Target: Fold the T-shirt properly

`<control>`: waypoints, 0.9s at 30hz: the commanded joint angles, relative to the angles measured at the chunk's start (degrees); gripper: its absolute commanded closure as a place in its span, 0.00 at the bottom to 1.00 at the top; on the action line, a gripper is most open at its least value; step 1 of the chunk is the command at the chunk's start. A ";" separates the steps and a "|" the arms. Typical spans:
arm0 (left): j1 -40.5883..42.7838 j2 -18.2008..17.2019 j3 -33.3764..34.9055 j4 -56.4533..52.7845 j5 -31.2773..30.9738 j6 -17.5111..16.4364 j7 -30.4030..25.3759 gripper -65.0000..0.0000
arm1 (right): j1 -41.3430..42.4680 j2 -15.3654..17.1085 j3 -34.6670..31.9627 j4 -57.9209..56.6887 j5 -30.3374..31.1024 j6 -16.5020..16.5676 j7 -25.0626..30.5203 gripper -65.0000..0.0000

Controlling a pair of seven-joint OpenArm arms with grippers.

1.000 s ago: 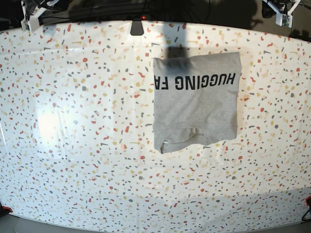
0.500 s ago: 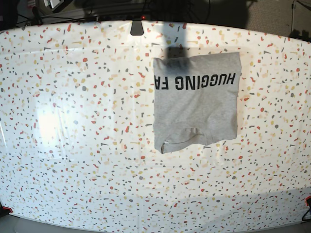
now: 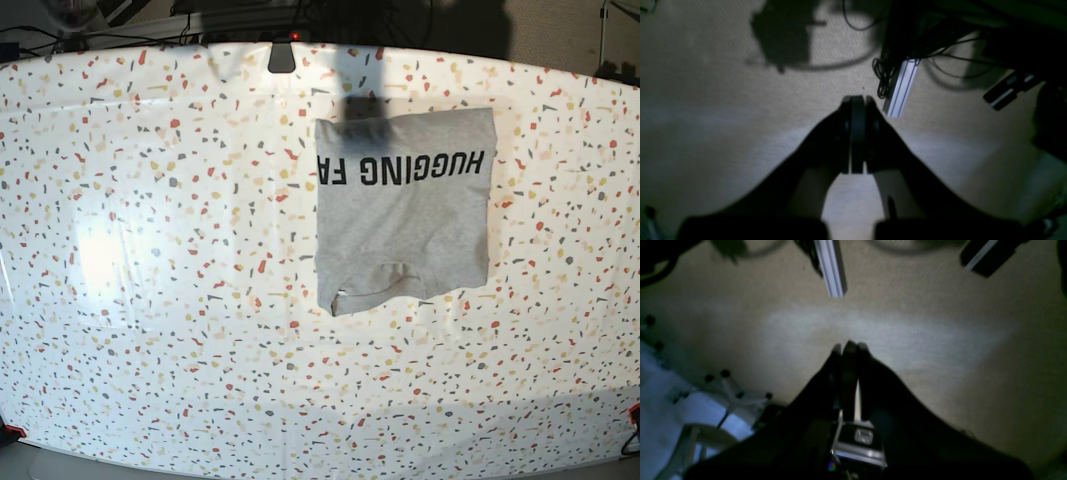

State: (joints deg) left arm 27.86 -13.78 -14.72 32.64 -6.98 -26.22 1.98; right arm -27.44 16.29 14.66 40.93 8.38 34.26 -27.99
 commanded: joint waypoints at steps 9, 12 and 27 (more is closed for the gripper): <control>-5.75 6.05 -0.17 -4.22 3.06 1.92 -0.57 1.00 | 11.41 1.16 -6.95 -16.00 -2.12 -0.96 7.04 1.00; -7.23 8.26 -0.17 -4.59 2.89 3.76 -0.50 1.00 | 13.05 0.92 -7.85 -16.26 -0.28 -1.70 7.69 1.00; -8.31 11.52 -0.17 -4.61 3.15 7.26 -0.31 1.00 | 14.12 -0.59 -7.82 -16.24 0.61 -2.12 8.76 1.00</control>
State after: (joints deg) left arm 18.90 -2.07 -14.92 27.86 -3.97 -18.55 1.87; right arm -13.17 15.14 6.72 24.58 9.10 31.90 -19.31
